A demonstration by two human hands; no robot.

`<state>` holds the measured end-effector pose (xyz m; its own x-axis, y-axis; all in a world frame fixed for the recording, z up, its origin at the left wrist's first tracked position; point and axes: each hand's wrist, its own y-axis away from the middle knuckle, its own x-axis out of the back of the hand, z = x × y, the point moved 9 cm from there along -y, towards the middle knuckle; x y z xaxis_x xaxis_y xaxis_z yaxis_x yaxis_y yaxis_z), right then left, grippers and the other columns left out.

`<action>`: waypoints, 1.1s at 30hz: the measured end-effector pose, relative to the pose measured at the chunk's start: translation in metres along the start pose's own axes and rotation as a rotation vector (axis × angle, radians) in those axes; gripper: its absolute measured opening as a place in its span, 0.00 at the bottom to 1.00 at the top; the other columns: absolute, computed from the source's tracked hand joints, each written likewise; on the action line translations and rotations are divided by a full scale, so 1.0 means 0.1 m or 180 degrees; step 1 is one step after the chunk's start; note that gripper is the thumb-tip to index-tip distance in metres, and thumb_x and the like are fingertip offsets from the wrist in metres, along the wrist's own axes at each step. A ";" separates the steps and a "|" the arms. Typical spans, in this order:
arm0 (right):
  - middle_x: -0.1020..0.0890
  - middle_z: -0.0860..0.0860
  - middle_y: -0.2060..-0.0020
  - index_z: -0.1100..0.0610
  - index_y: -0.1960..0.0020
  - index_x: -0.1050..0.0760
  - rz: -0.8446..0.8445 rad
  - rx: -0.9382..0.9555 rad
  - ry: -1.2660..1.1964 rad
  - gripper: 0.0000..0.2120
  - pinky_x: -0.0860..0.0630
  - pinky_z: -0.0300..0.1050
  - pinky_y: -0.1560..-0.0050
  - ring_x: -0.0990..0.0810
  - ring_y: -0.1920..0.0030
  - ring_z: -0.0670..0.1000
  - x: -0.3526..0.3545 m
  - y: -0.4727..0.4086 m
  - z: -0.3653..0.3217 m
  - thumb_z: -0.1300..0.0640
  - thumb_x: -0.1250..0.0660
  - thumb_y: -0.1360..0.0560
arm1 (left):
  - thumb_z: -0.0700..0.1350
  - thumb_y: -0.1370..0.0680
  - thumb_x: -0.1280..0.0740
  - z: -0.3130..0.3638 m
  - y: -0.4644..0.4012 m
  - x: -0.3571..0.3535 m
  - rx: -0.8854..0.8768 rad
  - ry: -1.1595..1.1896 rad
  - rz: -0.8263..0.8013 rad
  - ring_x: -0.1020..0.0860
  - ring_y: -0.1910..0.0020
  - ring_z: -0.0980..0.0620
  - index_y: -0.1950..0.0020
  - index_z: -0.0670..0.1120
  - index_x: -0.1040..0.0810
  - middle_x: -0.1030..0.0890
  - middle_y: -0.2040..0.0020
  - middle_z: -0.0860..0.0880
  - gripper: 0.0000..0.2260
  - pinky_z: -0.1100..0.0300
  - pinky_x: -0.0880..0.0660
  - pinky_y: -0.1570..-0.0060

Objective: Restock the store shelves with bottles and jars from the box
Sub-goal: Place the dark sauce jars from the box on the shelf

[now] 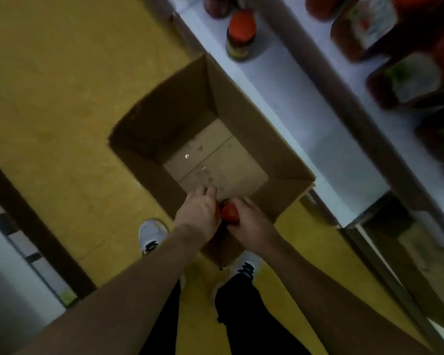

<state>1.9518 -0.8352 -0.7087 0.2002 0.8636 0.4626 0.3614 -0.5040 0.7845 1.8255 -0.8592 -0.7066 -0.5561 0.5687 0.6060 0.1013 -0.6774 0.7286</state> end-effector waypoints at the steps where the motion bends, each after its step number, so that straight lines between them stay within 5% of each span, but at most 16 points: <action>1: 0.30 0.52 0.29 0.51 0.27 0.32 -0.0050 -0.0064 0.0037 0.24 0.26 0.53 0.36 0.26 0.31 0.58 -0.18 -0.21 0.11 0.58 0.29 0.21 | 0.48 0.20 0.31 -0.05 -0.21 -0.19 0.0004 -0.0082 -0.0069 0.29 0.31 0.43 0.24 0.47 0.35 0.30 0.30 0.44 0.26 0.50 0.28 0.31; 7: 0.46 0.59 0.21 0.51 0.19 0.42 -0.0398 -0.0485 0.0421 0.37 0.35 0.58 0.22 0.41 0.21 0.64 -0.98 -1.25 0.47 0.64 0.30 0.22 | 0.44 0.17 0.36 -0.42 -1.11 -1.17 0.0193 -0.0845 -0.0579 0.30 0.28 0.39 0.22 0.49 0.41 0.35 0.26 0.41 0.25 0.49 0.27 0.34; 14: 0.41 0.63 0.23 0.54 0.22 0.40 -0.0315 -0.0676 0.0709 0.32 0.25 0.59 0.34 0.28 0.29 0.67 -1.31 -1.69 0.88 0.63 0.31 0.21 | 0.42 0.16 0.42 -0.54 -1.57 -1.87 -0.0250 -0.1238 -0.0851 0.43 0.22 0.40 0.17 0.49 0.52 0.41 0.19 0.48 0.30 0.46 0.24 0.35; 17: 0.38 0.62 0.25 0.52 0.22 0.40 -0.0148 -0.0555 0.0759 0.32 0.25 0.57 0.33 0.27 0.30 0.66 -1.28 -1.65 0.86 0.62 0.30 0.22 | 0.42 0.17 0.37 -0.56 -1.51 -1.75 -0.0201 -0.1016 -0.0775 0.33 0.28 0.39 0.16 0.52 0.55 0.41 0.23 0.42 0.35 0.47 0.25 0.34; 21: 0.38 0.60 0.26 0.48 0.22 0.38 -0.0172 -0.0575 0.0477 0.39 0.28 0.53 0.29 0.29 0.28 0.64 -1.03 -1.57 0.70 0.57 0.22 0.26 | 0.49 0.21 0.29 -0.64 -1.42 -1.33 0.0010 -0.0329 -0.0666 0.24 0.35 0.38 0.23 0.52 0.39 0.32 0.29 0.41 0.30 0.46 0.26 0.33; 24: 0.39 0.59 0.25 0.46 0.21 0.38 -0.0168 -0.0557 0.0183 0.42 0.28 0.55 0.29 0.30 0.27 0.65 -0.74 -1.62 0.53 0.58 0.20 0.28 | 0.50 0.27 0.24 -0.68 -1.51 -0.92 0.0120 -0.0101 -0.0517 0.24 0.36 0.38 0.25 0.49 0.38 0.32 0.27 0.40 0.36 0.47 0.26 0.34; 29: 0.35 0.56 0.30 0.46 0.30 0.33 0.0419 -0.0288 0.0360 0.32 0.23 0.58 0.36 0.28 0.31 0.63 -0.29 -2.05 0.22 0.53 0.20 0.28 | 0.49 0.30 0.20 -0.69 -1.97 -0.32 -0.0033 -0.0132 -0.0164 0.23 0.39 0.41 0.32 0.49 0.31 0.26 0.37 0.44 0.31 0.48 0.24 0.40; 33: 0.36 0.57 0.28 0.45 0.26 0.35 0.0603 -0.0158 0.0263 0.36 0.25 0.57 0.35 0.30 0.29 0.64 -0.23 -2.49 0.15 0.54 0.20 0.28 | 0.48 0.30 0.19 -0.79 -2.36 -0.24 -0.0110 -0.0194 0.0064 0.24 0.38 0.41 0.31 0.47 0.32 0.25 0.36 0.42 0.33 0.51 0.24 0.40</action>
<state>1.8707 -0.7293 -0.9209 0.1843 0.7506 0.6346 0.2785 -0.6590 0.6986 1.7497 -0.7502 -0.9186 -0.5029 0.5815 0.6395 0.0827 -0.7041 0.7053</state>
